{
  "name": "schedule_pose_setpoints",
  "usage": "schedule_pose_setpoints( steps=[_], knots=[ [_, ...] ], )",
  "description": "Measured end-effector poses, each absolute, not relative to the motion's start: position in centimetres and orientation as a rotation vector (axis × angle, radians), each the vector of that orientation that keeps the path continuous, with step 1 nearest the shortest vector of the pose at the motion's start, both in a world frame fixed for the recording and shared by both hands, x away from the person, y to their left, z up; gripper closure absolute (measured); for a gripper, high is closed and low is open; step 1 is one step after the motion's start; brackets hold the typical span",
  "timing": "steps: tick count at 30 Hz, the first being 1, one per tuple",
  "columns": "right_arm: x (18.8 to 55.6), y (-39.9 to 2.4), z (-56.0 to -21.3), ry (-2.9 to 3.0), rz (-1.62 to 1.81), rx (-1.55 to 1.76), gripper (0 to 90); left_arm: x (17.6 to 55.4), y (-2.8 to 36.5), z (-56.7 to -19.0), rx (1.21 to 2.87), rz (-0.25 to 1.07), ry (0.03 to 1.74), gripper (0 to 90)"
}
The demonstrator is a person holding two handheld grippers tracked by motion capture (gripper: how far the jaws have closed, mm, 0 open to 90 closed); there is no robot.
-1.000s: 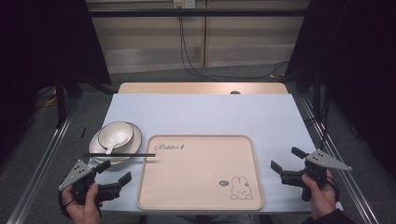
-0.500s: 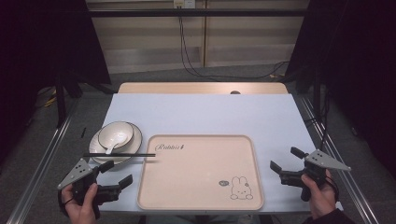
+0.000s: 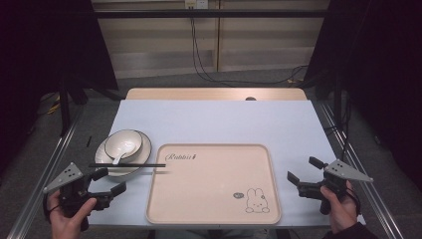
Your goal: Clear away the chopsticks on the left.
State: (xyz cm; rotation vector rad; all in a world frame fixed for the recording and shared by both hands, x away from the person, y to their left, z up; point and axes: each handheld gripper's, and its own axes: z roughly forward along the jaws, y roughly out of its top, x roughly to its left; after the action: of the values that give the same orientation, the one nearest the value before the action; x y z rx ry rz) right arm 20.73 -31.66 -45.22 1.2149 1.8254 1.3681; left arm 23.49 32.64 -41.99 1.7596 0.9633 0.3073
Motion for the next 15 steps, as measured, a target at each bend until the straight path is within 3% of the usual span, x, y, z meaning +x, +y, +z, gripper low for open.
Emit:
schedule_pose_setpoints(
  steps=[15],
  knots=[
    [20.7,-31.6,-45.2,1.831,1.365,1.206,1.9,27.8,34.8,-43.0,1.956,0.318,0.875,5.1]
  ],
)
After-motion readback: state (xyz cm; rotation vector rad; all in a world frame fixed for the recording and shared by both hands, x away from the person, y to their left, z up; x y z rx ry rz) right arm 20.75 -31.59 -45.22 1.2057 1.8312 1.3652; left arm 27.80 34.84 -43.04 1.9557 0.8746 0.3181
